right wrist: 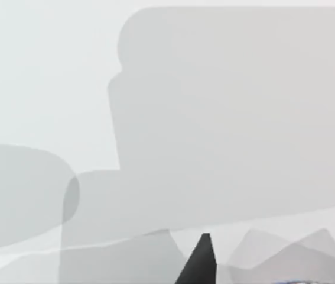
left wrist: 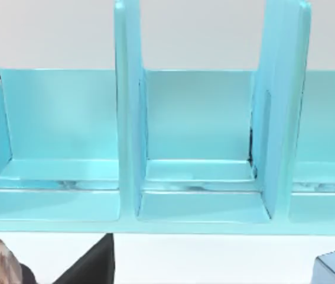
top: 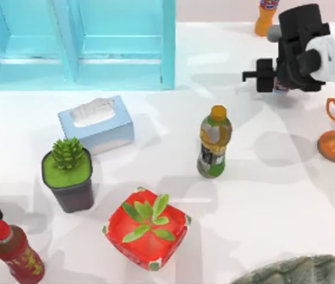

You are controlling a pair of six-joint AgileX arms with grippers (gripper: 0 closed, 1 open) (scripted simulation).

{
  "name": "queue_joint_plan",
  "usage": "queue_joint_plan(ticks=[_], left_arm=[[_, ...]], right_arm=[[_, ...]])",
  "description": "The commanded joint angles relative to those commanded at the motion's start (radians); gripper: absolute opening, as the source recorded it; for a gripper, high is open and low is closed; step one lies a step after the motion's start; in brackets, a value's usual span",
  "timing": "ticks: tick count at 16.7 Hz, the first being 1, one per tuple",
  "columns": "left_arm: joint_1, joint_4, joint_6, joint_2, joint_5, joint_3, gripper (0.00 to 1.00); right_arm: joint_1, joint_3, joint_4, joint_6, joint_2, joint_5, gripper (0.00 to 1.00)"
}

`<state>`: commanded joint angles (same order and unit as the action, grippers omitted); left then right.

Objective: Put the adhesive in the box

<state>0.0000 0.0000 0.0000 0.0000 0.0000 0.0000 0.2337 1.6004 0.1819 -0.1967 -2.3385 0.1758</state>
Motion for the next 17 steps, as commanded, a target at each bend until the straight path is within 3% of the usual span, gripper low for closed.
queue_joint_plan(ticks=[10,17], left_arm=[[0.000,0.000,0.000,0.000,0.000,0.000,1.00],[0.000,0.000,0.000,0.000,0.000,0.000,1.00]], right_arm=[[-0.001,0.177,0.304,0.001,0.120,-0.002,0.00],[-0.014,0.176,0.322,0.012,0.143,-0.015,0.00]])
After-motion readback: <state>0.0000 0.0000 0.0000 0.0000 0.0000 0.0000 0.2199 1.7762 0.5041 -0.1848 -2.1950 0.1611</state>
